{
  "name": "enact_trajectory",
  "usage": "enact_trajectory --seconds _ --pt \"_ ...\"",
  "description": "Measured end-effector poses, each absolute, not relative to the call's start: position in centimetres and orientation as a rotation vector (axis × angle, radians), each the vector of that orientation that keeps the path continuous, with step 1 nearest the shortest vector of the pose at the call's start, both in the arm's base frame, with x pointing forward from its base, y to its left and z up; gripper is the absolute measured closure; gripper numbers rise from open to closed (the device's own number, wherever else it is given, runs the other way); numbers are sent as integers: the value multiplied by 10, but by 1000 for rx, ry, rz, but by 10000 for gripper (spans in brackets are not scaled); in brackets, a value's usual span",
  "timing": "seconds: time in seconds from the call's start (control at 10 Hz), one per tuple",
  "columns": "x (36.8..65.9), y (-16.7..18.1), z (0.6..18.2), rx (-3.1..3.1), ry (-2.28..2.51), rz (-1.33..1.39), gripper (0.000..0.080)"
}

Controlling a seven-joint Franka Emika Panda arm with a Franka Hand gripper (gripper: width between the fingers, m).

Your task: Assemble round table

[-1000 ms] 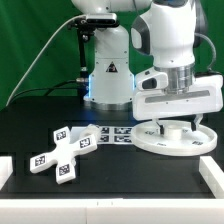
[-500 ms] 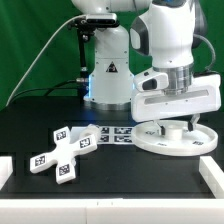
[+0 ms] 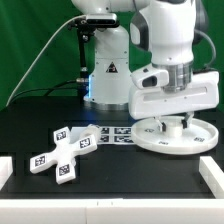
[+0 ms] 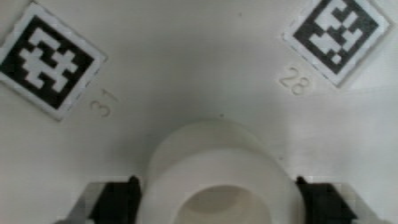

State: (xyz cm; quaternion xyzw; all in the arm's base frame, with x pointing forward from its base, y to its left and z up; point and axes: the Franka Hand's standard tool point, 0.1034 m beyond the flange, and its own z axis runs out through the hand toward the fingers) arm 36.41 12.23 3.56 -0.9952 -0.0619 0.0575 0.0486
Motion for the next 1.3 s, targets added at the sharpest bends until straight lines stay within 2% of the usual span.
enact_trajectory --seconds 0.2,0.4,0.7,0.9,1.1,1.3 --pt "379 111 54 -3045 -290 187 390" --pt "384 122 63 -3050 -319 155 390" --pt "383 119 59 -3042 -353 169 390" --pt "411 95 60 -2999 -523 202 390" --pt "459 92 59 -2908 -789 150 390" --pt "461 94 55 -2891 -813 164 390"
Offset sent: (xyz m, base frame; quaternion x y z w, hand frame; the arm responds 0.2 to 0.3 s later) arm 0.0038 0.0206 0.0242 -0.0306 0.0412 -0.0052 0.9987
